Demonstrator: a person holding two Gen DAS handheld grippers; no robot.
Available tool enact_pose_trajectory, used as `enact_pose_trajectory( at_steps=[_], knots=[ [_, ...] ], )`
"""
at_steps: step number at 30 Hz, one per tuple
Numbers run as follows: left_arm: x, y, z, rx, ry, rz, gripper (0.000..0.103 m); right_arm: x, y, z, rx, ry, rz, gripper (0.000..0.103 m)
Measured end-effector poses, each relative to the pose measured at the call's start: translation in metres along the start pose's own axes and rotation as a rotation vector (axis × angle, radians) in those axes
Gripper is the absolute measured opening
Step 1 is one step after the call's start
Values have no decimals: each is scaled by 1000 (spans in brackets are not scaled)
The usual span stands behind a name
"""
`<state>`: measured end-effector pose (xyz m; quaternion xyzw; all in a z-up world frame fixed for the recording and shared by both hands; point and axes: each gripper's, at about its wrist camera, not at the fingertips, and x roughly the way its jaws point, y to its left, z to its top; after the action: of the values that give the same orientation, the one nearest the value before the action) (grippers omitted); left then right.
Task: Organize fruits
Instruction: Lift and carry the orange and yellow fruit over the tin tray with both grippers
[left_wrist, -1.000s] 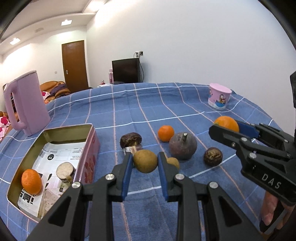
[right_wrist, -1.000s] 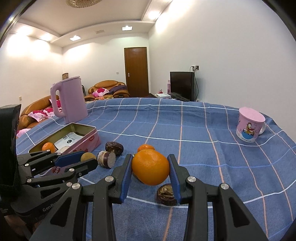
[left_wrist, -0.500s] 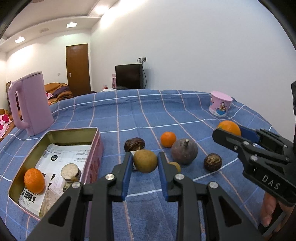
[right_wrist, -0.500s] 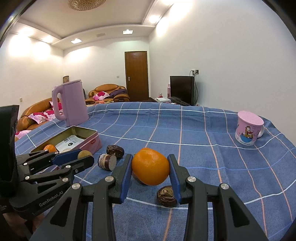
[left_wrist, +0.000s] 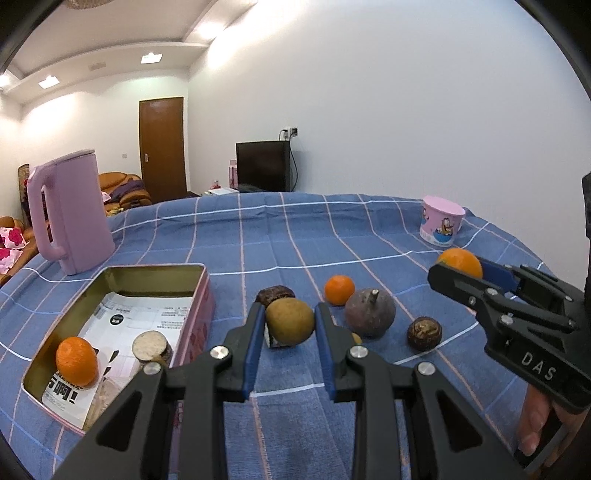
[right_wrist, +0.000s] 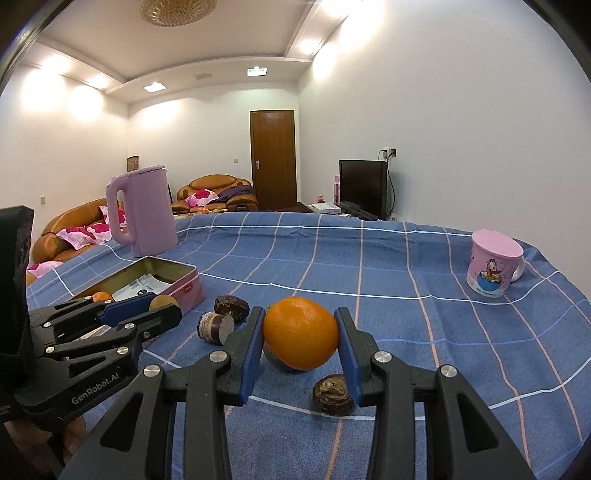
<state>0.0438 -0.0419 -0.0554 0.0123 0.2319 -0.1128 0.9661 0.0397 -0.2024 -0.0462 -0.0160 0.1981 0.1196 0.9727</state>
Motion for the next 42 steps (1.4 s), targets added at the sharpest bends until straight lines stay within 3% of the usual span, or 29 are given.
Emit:
enact_pose_trajectory(
  at_steps=[27,42],
  knots=[
    [-22,-2,4,8,-128,62,29,-15,3,0,-20,-84,-1,40],
    [-28,12,11,-17,-153,114,29,-19,8,0,-43,-110,-9,40]
  ],
)
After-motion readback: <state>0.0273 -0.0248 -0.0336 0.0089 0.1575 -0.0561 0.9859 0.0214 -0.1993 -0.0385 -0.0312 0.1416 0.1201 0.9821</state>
